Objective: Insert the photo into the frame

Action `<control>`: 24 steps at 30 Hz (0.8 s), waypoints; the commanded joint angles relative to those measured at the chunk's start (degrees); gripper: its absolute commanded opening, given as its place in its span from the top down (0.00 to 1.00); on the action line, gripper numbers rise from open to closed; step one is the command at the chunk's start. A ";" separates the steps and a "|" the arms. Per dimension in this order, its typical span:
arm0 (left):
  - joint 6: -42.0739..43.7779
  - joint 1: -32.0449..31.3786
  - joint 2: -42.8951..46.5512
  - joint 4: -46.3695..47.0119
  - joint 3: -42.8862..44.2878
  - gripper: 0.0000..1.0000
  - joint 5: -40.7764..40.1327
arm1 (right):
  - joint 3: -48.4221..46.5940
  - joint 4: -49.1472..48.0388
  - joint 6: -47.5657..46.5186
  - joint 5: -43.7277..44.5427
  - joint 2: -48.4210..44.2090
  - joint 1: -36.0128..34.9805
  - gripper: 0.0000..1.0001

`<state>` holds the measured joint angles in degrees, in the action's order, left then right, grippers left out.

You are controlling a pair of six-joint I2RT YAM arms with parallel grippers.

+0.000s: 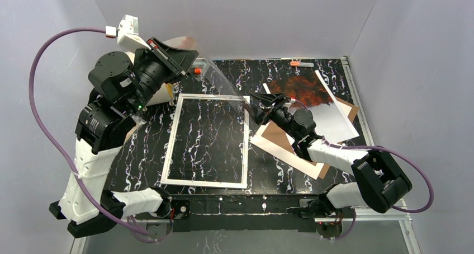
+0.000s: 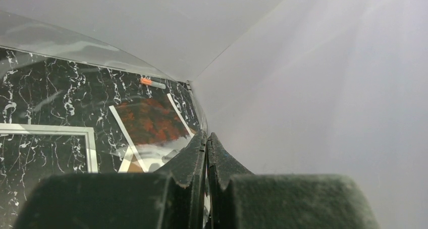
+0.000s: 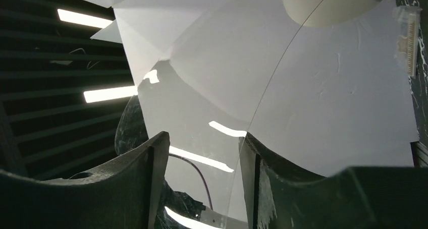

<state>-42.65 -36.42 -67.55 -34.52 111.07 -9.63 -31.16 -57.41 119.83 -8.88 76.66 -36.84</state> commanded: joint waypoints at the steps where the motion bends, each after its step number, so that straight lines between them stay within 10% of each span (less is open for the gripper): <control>1: -1.12 0.18 2.53 1.72 -2.33 1.00 0.31 | -3.14 -8.16 10.33 1.92 0.93 -0.26 0.43; 24: -1.66 0.17 13.40 -8.85 -7.94 0.93 -6.91 | -1.04 -4.57 -1.00 2.73 -3.71 0.18 0.88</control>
<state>-44.38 -36.42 -56.14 -41.41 103.42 -13.06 -31.75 -61.41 119.96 -7.14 75.16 -37.01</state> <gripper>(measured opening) 0.011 0.153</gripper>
